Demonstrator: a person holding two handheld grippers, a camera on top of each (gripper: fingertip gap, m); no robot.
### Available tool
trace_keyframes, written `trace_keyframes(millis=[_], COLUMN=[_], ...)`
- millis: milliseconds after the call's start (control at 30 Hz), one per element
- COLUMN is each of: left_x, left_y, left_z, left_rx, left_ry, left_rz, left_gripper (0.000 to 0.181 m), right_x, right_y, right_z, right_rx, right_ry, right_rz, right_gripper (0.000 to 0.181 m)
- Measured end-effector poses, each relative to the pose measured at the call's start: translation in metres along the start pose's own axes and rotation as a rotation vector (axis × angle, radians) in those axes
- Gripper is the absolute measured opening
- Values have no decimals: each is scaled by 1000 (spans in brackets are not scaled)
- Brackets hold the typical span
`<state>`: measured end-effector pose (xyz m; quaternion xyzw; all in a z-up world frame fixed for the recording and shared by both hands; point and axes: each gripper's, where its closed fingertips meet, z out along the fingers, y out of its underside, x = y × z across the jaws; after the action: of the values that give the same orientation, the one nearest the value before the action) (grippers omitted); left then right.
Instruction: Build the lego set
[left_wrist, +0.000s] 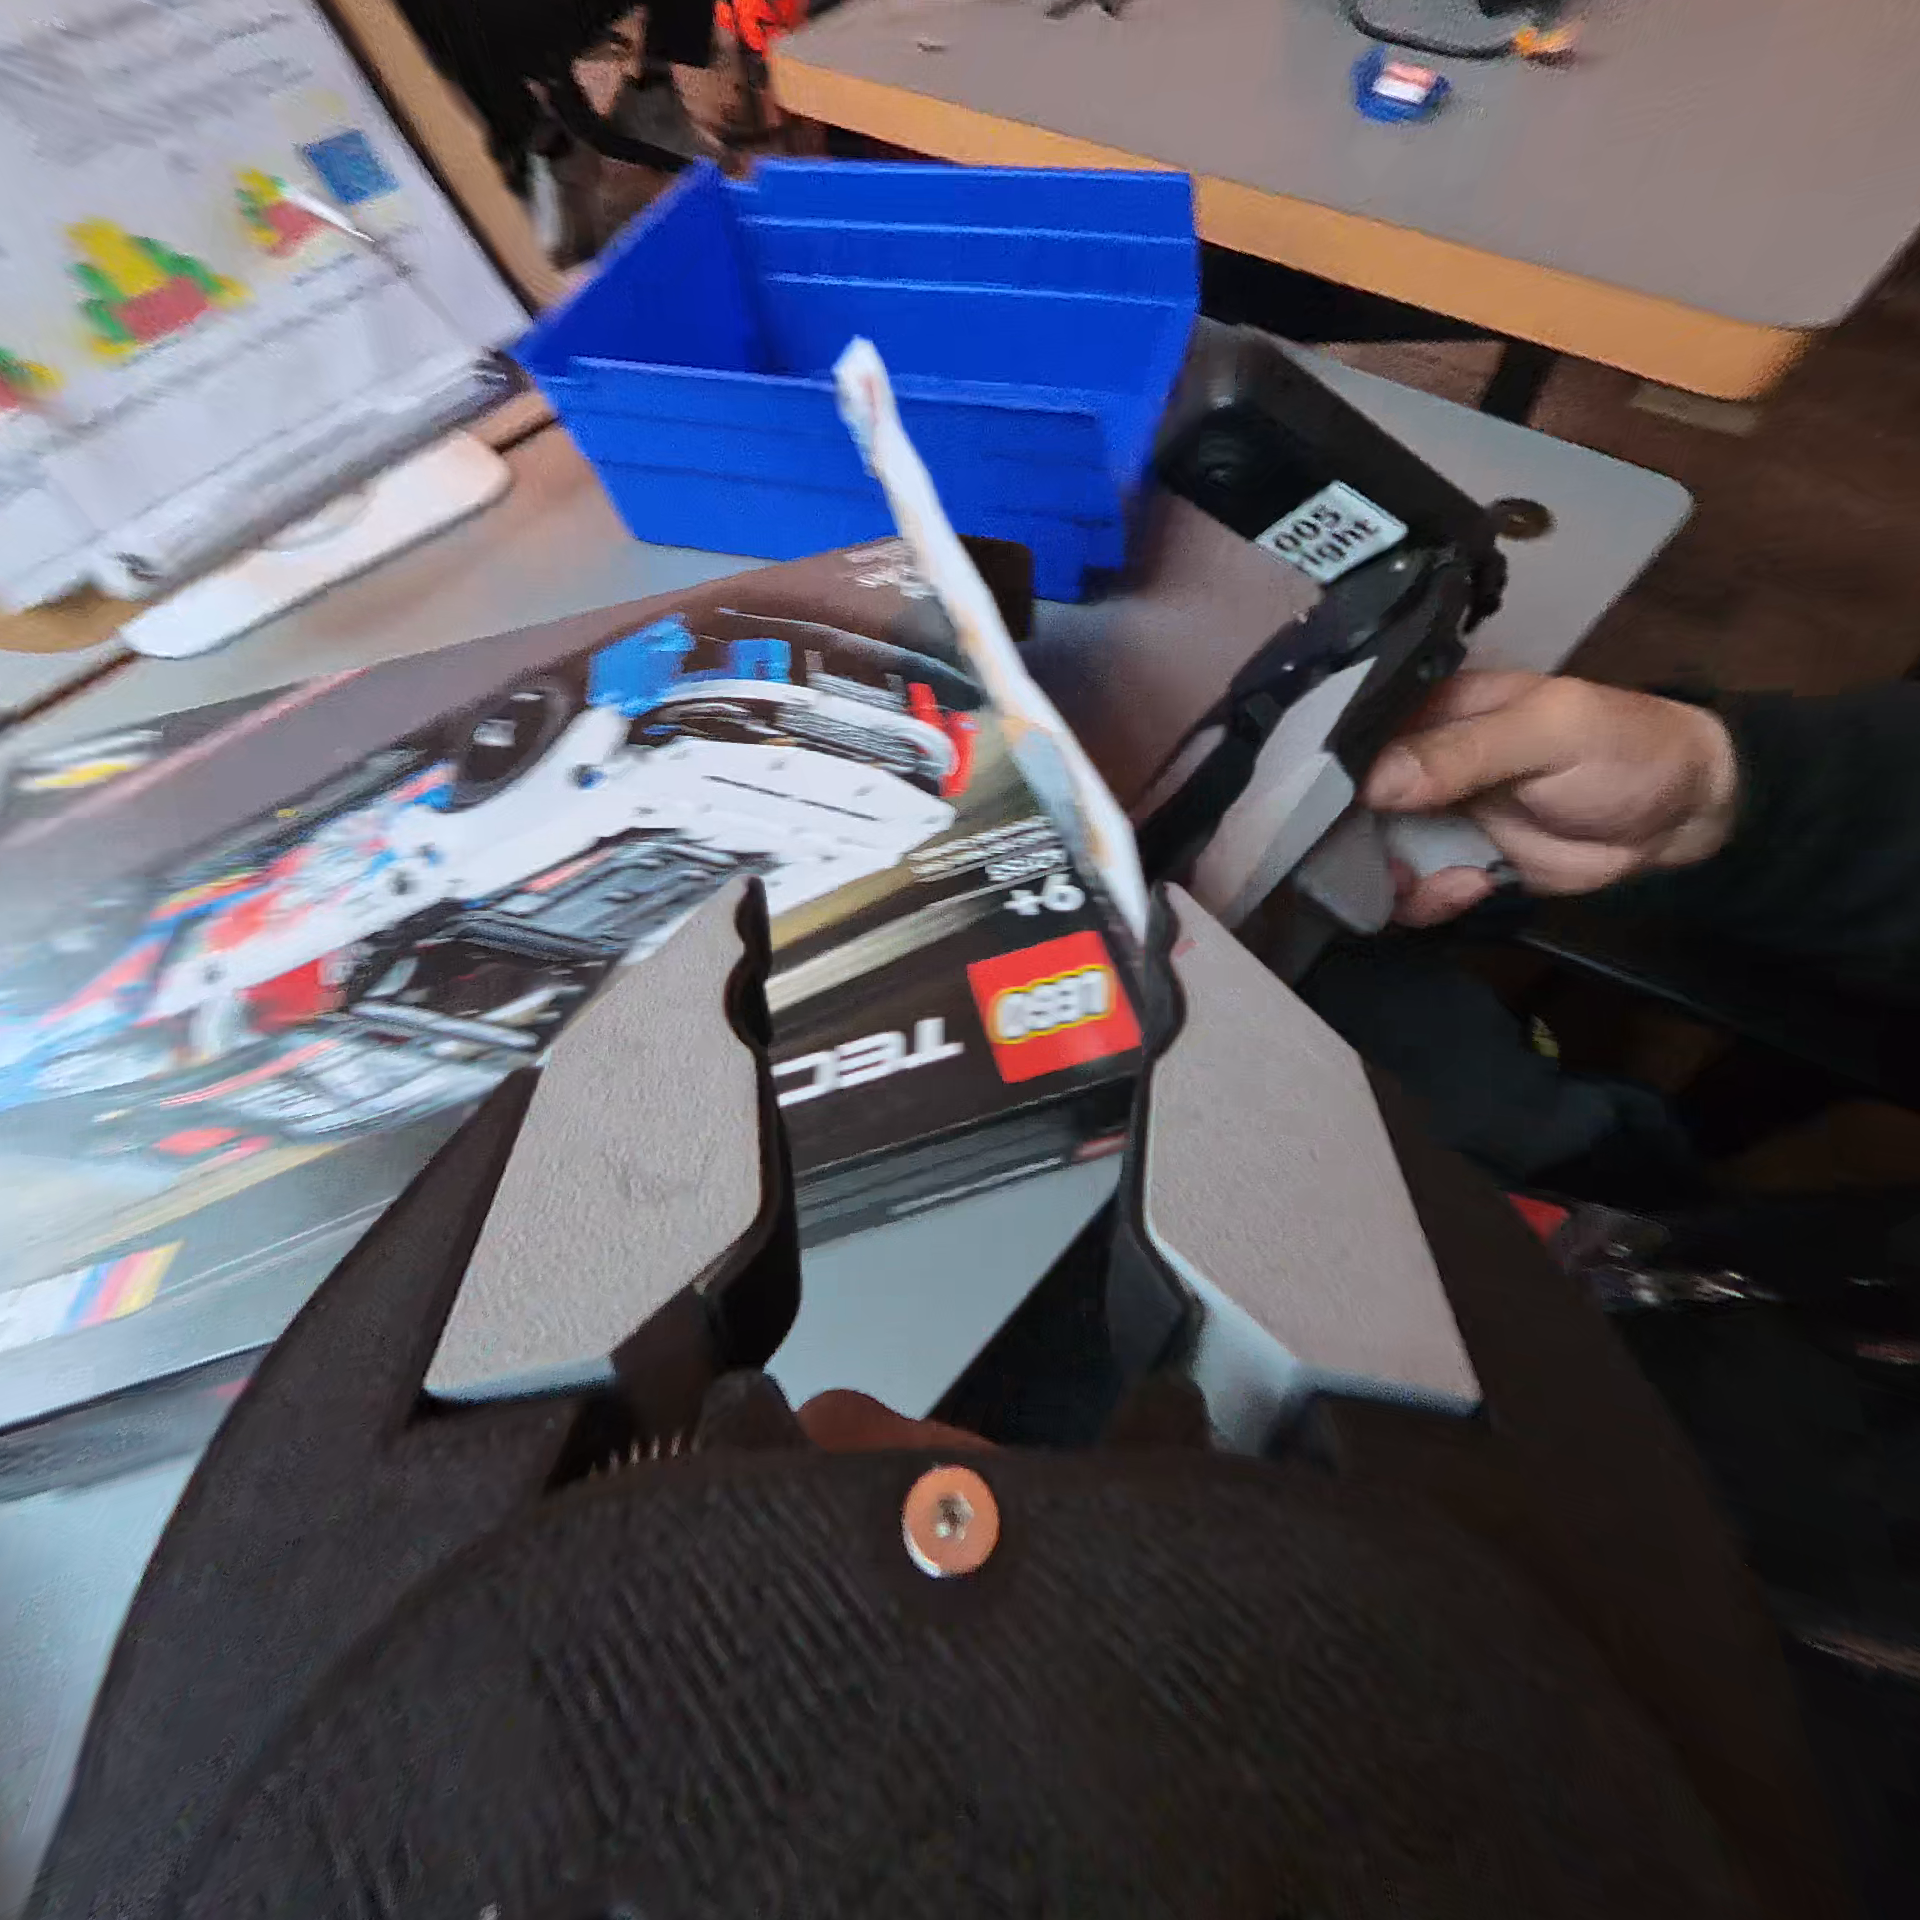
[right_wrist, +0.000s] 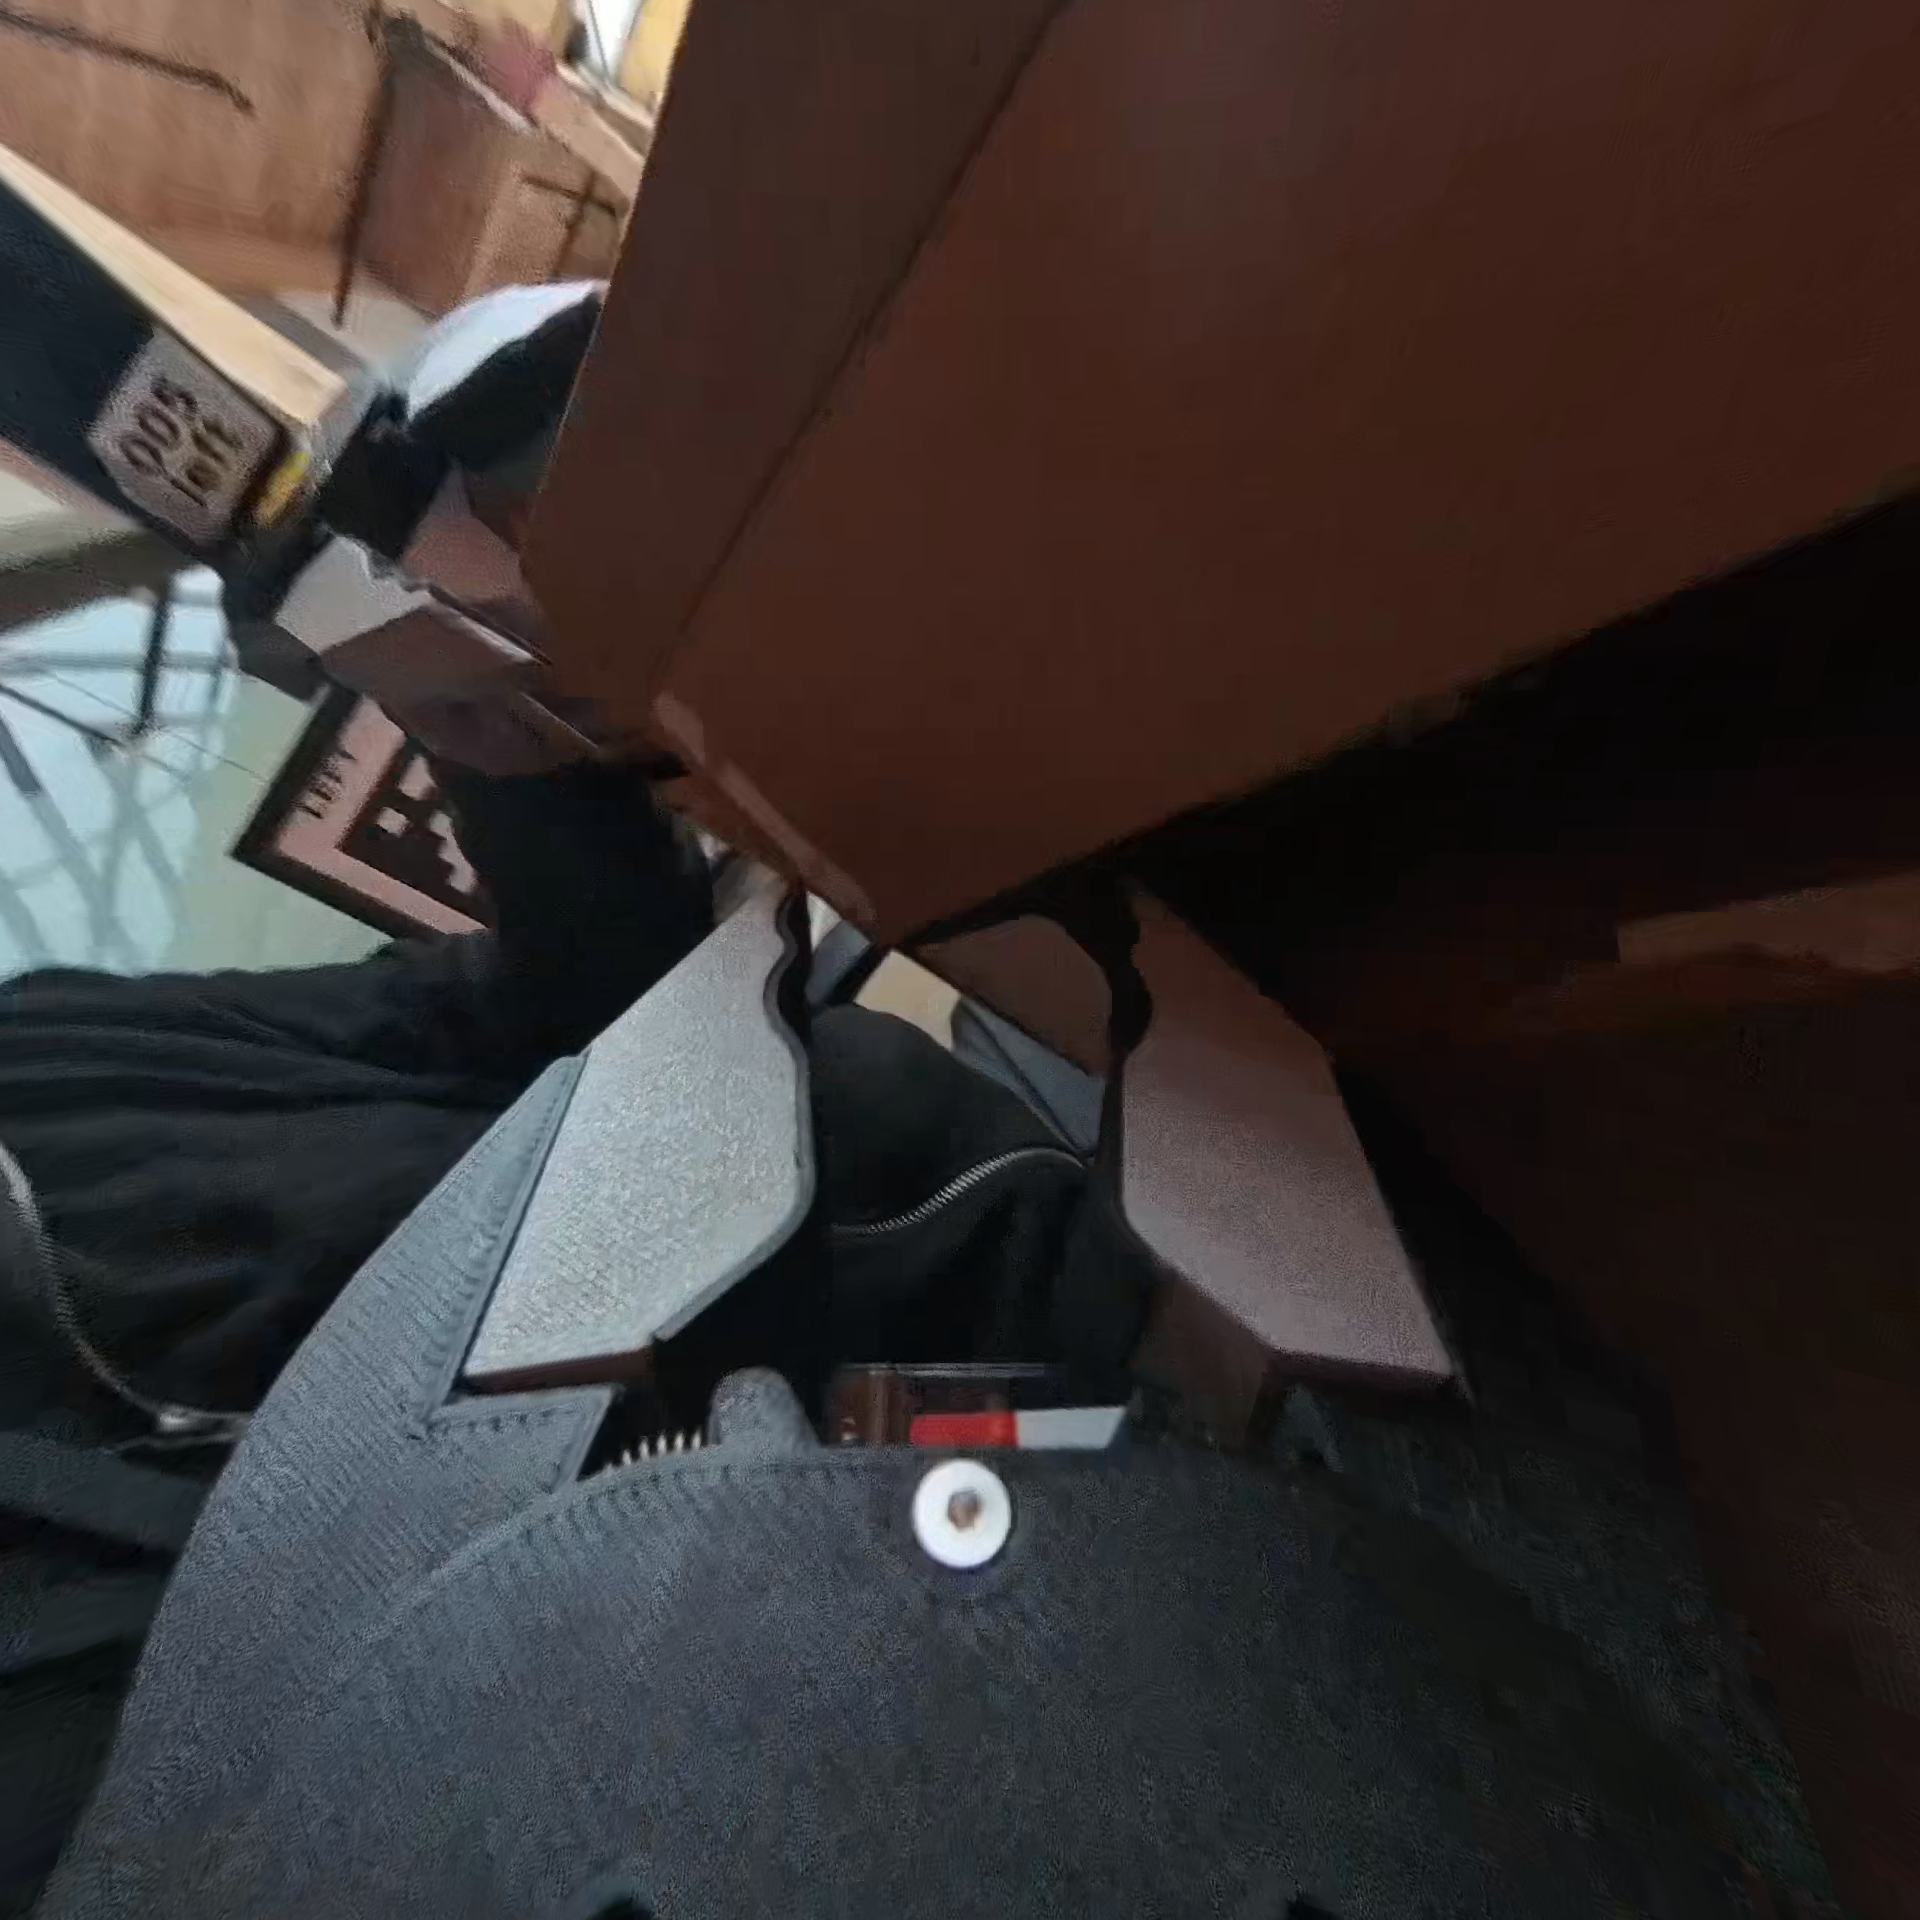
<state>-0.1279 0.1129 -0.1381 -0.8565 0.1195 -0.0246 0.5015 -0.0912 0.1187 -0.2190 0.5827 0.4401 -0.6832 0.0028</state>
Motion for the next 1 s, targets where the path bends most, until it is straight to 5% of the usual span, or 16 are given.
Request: trace_keyframes(millis=[100, 233, 267, 333, 633, 867, 1000], left_x=[29, 11, 11, 12, 15, 18, 18], left_y=[8, 19, 18, 10, -5, -12, -14], left_z=[22, 44, 44, 37, 27, 28, 28], left_rx=[-34, -55, -38, 25, 38, 119, 177], left_ry=[66, -66, -42, 11, 64, 91, 135], left_rz=[-28, 2, -39, -147, -195, -211, -240], left_gripper=[73, 7, 5, 1, 0, 0, 0], right_x=[-6, -21, -22, -11, 19, 36, 81], right_y=[22, 60, 68, 69, -46, -35, -44], right_z=[-1, 5, 4, -4, -62, -17, -13], right_rx=[-54, -240, -277, -286, 151, 270, 329], right_ry=[90, 106, 116, 199, 553, 305, 480], right_rz=[-233, -515, -572, -672, -773, -39, 140], right_gripper=[56, 38, 41, 19, 38, 36, 40])
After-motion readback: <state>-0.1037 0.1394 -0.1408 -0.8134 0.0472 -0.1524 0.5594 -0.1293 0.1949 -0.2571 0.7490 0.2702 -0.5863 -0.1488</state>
